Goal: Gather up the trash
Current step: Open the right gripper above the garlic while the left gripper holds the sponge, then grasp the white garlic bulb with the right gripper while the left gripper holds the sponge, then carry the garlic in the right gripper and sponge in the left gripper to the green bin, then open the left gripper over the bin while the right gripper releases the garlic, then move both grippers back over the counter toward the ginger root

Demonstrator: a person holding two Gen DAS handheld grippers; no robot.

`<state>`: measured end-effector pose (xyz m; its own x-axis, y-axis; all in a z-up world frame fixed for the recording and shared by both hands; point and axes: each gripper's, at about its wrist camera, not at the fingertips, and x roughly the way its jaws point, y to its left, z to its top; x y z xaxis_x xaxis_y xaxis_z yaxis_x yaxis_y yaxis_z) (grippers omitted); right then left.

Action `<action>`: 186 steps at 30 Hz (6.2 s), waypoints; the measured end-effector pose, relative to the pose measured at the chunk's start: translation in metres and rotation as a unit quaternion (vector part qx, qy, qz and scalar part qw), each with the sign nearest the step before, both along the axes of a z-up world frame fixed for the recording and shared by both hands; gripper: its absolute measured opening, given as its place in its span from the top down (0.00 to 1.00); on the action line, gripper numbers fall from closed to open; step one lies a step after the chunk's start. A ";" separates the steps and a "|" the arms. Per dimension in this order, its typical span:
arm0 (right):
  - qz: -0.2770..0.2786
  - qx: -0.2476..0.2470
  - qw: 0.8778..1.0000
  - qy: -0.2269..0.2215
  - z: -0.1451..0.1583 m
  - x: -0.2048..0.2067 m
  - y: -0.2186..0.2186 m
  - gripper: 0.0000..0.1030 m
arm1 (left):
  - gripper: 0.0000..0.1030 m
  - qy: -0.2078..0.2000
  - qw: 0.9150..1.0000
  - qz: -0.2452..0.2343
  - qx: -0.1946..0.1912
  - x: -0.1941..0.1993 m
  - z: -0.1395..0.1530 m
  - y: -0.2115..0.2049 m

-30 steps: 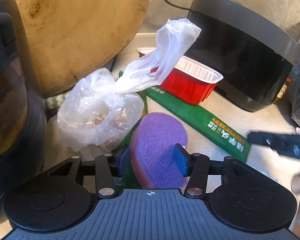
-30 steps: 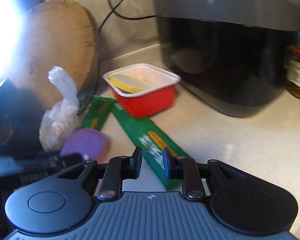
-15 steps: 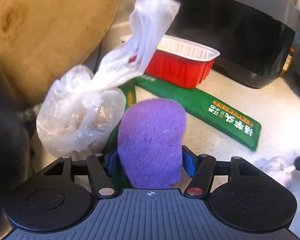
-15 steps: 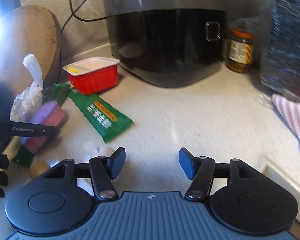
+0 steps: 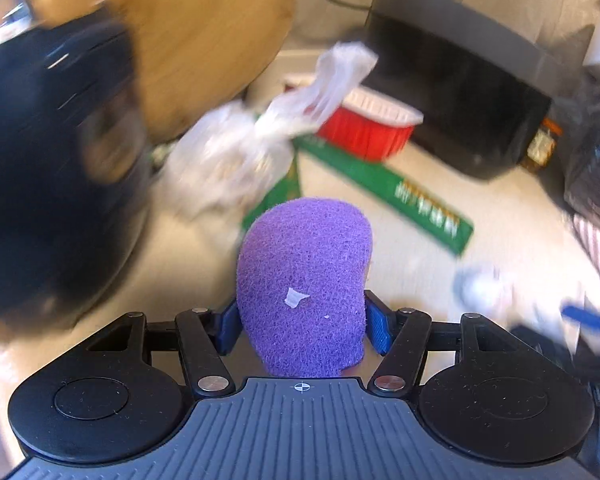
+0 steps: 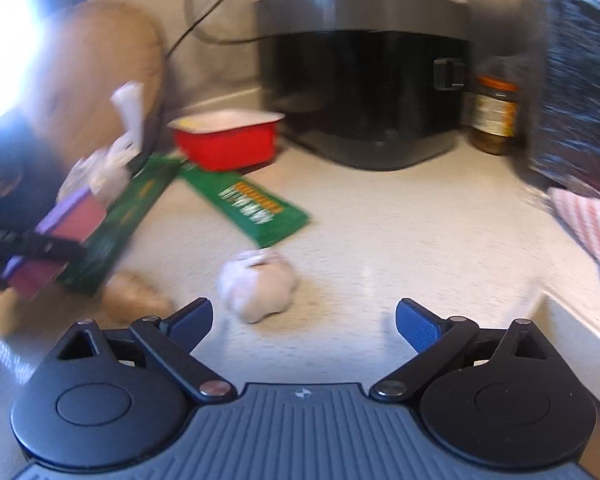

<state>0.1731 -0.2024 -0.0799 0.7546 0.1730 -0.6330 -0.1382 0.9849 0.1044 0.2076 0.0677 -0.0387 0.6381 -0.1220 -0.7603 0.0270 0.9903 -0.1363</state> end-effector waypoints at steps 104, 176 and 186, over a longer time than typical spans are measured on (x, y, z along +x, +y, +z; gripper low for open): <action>-0.346 0.288 0.807 0.383 -0.360 -0.153 -0.247 0.47 | 0.38 0.191 0.762 -0.592 0.177 -0.131 -0.247 -0.369; 0.177 -0.113 0.975 -0.069 0.048 0.191 0.095 0.32 | 0.40 -0.071 0.994 0.002 -0.079 -0.019 0.019 0.000; 0.230 -0.095 0.968 0.020 0.052 0.179 0.090 0.89 | 0.40 -0.053 0.991 0.060 -0.109 -0.059 0.004 0.050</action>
<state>0.3523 -0.1120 -0.0282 0.6000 0.3632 -0.7128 -0.5663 0.8221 -0.0578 0.1488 0.1172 -0.0351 0.7332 -0.1936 -0.6519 -0.0639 0.9347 -0.3495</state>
